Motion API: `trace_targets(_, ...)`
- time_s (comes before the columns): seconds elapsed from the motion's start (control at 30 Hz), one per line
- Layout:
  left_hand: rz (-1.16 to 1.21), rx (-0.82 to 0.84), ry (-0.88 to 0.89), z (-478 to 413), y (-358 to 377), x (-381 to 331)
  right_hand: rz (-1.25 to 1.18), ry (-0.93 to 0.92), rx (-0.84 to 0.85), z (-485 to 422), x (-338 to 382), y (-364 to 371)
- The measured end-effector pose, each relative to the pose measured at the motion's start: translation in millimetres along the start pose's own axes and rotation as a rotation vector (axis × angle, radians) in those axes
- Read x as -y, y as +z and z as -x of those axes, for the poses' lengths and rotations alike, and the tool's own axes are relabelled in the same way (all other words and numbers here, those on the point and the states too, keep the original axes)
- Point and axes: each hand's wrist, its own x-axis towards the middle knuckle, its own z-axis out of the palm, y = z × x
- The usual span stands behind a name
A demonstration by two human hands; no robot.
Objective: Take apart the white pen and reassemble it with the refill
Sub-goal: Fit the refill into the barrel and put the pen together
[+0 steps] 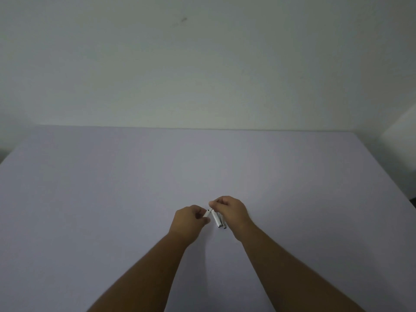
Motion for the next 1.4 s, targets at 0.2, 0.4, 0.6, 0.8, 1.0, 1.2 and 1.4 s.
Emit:
trace_targets(0.2, 0.089, 0.008, -0.048, -0.9, -3.0, 8.9, 0.351, 0.028, -0.207, -7.3, -13.9, -10.6)
trace_targets(0.4, 0.122, 0.028, -0.051, 3.2, -4.7, 14.0, 0.874, 0.008, -0.169, -4.9, -32.1, -3.8)
trace_targets(0.6, 0.120, 0.033, -0.055, 2.6, -5.9, 15.1, 0.924, 0.026, -0.206, -7.5, -38.9, -1.8)
trace_targets(0.8, 0.116, 0.040, -0.042, 4.4, -4.4, 14.5, 0.707, 0.102, -0.267, -6.6, -33.3, -2.8)
trace_targets(1.0, 0.128, 0.049, -0.036, 4.8, -5.3, 9.9, 0.052, 0.071, -0.272, -10.8, -8.3, -9.1)
trace_targets(1.2, 0.105, 0.052, -0.016, 5.0, -5.4, 5.0, -0.252, 0.085, -0.217, -8.5, 10.8, -8.6)
trace_targets(1.4, 0.100, 0.050, -0.005, 6.5, -6.0, 2.6, -0.216, 0.049, -0.143, -2.2, 11.8, -7.5)
